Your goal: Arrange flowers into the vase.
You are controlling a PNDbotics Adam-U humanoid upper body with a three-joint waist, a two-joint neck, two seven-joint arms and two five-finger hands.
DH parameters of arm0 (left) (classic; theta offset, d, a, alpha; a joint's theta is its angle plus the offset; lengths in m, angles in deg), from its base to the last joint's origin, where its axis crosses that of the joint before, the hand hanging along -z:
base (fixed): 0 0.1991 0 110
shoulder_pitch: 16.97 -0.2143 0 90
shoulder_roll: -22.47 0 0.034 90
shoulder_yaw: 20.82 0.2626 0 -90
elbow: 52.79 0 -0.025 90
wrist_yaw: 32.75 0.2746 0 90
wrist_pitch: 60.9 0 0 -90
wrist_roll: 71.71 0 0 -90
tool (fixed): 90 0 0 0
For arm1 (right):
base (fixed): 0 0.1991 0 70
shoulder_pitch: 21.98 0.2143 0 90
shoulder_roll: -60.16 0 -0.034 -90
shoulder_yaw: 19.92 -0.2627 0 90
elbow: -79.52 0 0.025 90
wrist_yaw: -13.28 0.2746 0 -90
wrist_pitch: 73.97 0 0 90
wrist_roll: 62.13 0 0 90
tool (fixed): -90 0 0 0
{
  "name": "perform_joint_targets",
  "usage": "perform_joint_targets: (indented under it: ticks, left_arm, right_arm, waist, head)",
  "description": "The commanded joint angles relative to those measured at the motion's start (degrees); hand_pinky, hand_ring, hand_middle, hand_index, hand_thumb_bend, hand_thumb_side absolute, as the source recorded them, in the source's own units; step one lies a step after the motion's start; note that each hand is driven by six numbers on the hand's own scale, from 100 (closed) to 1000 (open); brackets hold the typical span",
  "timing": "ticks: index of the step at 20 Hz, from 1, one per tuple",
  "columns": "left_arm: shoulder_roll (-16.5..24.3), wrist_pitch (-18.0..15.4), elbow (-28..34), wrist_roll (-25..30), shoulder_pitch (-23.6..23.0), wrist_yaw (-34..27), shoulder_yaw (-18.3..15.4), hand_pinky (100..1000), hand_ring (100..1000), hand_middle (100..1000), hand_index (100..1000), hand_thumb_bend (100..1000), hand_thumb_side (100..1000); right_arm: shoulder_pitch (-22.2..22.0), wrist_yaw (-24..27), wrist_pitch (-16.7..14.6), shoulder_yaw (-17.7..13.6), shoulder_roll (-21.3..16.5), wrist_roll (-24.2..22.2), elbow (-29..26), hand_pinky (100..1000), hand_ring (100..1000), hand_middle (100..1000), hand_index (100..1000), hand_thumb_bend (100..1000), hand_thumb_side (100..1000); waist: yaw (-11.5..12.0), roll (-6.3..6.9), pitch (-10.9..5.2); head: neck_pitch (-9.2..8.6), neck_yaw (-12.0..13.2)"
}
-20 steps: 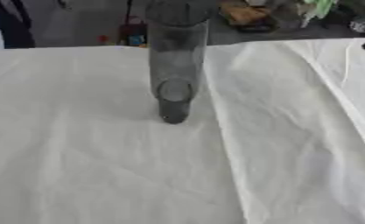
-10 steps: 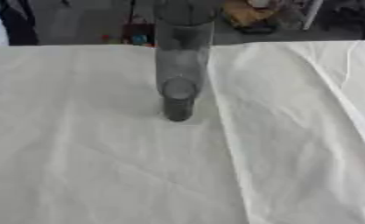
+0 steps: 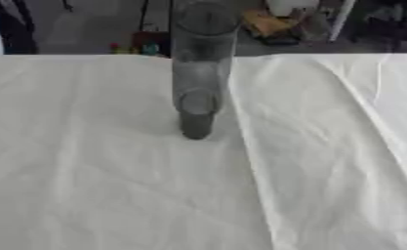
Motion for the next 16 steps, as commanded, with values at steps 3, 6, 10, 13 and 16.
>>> perform_joint_targets:
  ticks: [3, 6, 10, 13, 16]
  left_arm:
    - [1.7, 0.2, 0.8, 0.1, 0.6, -0.5, -0.2, 754, 802, 846, 856, 100, 607]
    - [1.9, 0.2, 0.8, 0.1, 0.5, -0.5, -0.1, 754, 802, 847, 856, 100, 607]
    - [2.0, 0.3, 0.8, 0.2, 0.6, -0.6, 0.1, 754, 802, 847, 856, 100, 608]
    - [2.2, 0.4, 0.8, 0.4, 0.6, -0.7, 0.2, 754, 803, 847, 856, 100, 606]
    - [2.3, 0.3, 0.8, 0.5, 0.5, -0.6, 0.3, 754, 803, 847, 856, 100, 605]
  right_arm:
    - [3.5, 2.5, -2.1, -0.3, -2.3, 1.7, -0.3, 100, 100, 100, 130, 100, 100]
    - [5.4, 3.7, -3.1, 0.0, -1.9, 2.3, -0.3, 100, 100, 100, 129, 100, 100]
    - [7.5, 5.2, -4.2, 0.3, -1.2, 3.1, -0.4, 100, 100, 100, 129, 100, 100]
    - [8.8, 6.1, -4.8, 0.5, -0.7, 3.7, -0.4, 100, 100, 100, 129, 100, 100]
    - [10.4, 7.7, -5.5, 0.5, -0.1, 4.4, -0.4, 100, 100, 100, 128, 100, 100]
  waist:
    - [0.5, -0.57, -1.73]
    - [1.0, -0.98, -1.79]
    - [1.8, -1.53, -1.91]
    - [2.3, -1.92, -2.0]
    - [3.0, -2.31, -2.05]
  head:
    - [-0.92, -0.1]
    - [-0.9, -0.3]
    - [-1.43, -0.8]
    - [-1.91, -1.1]
    - [-2.32, -1.5]
